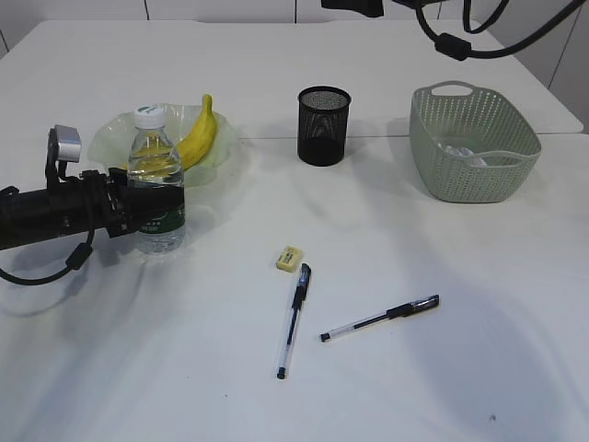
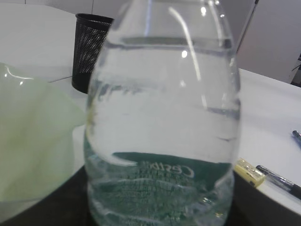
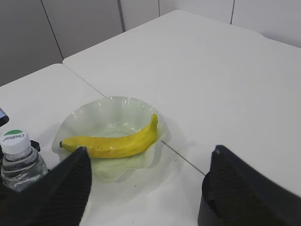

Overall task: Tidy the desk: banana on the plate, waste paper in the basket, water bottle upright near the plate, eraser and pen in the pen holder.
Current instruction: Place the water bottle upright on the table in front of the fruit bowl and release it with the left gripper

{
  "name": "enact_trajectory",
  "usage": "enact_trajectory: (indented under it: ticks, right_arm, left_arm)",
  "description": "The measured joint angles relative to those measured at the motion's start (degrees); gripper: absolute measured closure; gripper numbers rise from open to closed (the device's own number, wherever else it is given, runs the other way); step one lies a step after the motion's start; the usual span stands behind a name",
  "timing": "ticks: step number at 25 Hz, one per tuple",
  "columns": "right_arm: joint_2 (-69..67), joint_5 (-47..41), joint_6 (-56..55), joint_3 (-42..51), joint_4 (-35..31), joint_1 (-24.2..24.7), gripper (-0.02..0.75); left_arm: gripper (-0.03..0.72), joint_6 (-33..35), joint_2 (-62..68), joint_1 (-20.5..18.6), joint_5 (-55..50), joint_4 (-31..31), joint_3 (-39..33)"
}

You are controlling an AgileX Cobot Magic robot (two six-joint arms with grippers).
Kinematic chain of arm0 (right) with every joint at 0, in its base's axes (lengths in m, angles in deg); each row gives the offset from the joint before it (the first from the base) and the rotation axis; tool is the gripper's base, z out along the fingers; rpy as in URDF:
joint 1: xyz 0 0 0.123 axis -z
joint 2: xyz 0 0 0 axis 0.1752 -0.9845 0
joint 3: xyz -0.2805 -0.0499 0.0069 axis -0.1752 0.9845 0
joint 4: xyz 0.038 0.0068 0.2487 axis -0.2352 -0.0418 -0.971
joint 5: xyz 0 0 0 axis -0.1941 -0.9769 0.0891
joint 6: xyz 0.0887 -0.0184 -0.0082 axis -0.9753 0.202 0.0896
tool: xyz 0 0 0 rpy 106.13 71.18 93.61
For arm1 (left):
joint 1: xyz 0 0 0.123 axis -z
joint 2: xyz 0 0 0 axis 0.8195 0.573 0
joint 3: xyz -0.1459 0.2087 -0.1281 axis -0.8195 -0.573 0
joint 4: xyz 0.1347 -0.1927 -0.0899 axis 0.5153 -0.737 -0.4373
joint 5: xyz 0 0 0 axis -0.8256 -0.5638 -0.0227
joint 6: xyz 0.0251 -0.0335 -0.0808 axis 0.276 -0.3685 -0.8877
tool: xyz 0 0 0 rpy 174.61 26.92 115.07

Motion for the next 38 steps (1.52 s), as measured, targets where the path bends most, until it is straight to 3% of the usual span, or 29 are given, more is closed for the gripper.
enact_trajectory:
  ticks: [38]
  right_arm:
    - [0.0, 0.3, 0.3, 0.0, 0.0, 0.0, 0.152]
  left_arm:
    - [0.307, 2.2, 0.0, 0.0, 0.0, 1.8, 0.1]
